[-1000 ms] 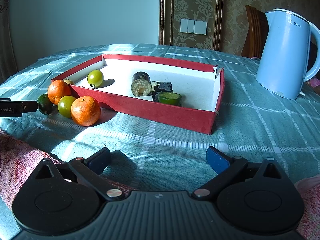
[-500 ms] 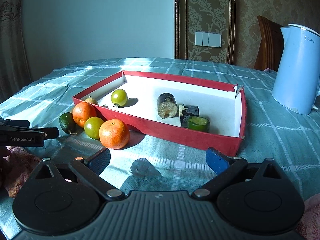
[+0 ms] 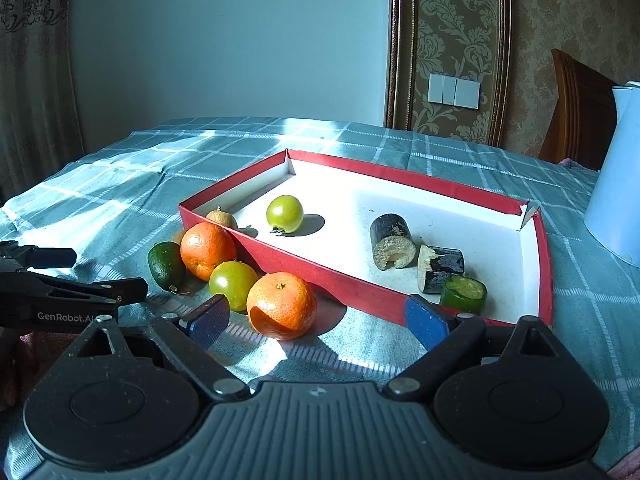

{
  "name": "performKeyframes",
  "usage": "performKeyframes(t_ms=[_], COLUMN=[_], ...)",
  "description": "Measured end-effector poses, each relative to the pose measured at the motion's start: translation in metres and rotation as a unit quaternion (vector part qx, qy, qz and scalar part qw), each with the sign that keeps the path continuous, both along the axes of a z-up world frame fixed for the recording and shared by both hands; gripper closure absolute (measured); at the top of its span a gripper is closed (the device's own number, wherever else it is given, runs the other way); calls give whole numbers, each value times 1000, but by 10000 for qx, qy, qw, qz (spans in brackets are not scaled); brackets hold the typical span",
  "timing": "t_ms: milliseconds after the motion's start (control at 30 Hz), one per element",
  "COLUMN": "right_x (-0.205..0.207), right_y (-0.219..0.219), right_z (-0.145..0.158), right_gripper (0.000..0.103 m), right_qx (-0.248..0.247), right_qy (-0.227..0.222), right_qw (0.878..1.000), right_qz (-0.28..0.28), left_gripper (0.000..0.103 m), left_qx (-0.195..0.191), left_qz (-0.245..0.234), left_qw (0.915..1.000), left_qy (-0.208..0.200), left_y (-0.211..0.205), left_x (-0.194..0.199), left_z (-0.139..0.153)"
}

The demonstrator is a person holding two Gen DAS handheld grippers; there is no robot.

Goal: Organize fruits
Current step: 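Move the right tool to the orange tangerine and close on it, then lift the tangerine with the right tool and carry it over the box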

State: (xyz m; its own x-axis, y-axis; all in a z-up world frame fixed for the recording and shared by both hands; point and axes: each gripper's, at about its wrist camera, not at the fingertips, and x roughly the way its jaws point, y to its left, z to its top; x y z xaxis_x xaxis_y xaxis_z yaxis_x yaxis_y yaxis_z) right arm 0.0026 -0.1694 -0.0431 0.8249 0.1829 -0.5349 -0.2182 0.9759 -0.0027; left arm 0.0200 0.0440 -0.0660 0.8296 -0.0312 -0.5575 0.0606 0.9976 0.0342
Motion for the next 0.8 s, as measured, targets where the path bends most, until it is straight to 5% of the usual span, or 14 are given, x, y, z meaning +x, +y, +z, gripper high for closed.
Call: performKeyframes(t_ms=[400,500,600,700,800], right_x=[19,16,15,14,12], right_y=[10,11,16,13,16], right_z=[-7,-6,-5,-6,-6], right_gripper=[35,48,48,61,61], right_qx=[101,85,-14,137,51], right_qy=[247,221,193,219,149], right_qw=[9996,9996,9997,9995,9997], right_qz=[95,137,153,178,170], left_gripper=[0,0,0,0,0], left_qx=[11,-2,1,4,-4], left_qz=[2,2,2,2,3], left_qw=[10000,10000,10000,10000,10000], left_qy=[-4,5,4,12,14], left_y=[-1,0,-1,0,0], left_x=[-1,-1,-1,-1,-1], left_z=[0,-1,-1,-1,-1])
